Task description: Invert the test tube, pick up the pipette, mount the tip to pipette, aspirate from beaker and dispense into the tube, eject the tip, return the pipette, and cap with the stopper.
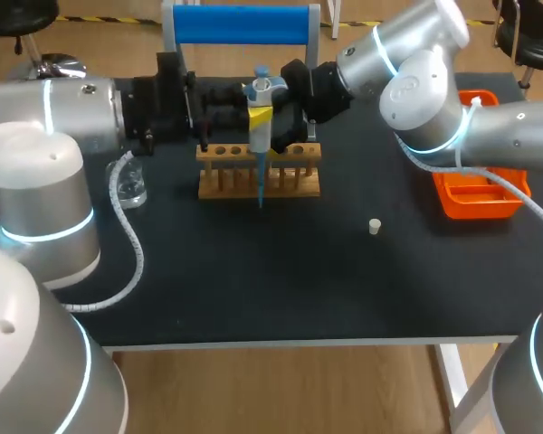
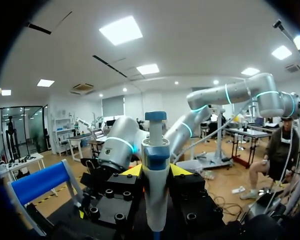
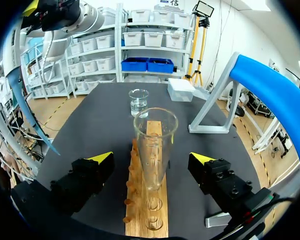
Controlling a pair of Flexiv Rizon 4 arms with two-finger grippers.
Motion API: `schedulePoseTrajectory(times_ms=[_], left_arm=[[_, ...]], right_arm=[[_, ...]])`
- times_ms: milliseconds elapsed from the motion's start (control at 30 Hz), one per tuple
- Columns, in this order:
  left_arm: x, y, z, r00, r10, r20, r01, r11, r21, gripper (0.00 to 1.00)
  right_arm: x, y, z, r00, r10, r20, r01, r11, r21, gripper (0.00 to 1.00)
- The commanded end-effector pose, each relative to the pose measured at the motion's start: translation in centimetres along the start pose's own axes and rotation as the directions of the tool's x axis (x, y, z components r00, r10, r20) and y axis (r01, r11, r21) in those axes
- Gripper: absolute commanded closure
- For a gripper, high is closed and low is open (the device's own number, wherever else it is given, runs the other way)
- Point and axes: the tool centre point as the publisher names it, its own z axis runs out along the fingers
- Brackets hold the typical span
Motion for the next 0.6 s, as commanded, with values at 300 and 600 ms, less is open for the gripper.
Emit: schedulePoseTrajectory(times_ms=[300,600], left_arm=[[-0.60,0.38,-0.30,1.000,-0.010,-0.002,0.010,1.000,-0.010,1.00],[-0.64,0.29,-0.80,1.000,-0.009,0.026,0.009,1.000,-0.009,1.00]], right_arm=[[0.02,0.01,-0.10,1.000,0.000,-0.001,0.000,1.000,0.001,0.00],[0.02,0.01,-0.10,1.000,0.000,-0.001,0.000,1.000,0.001,0.00]])
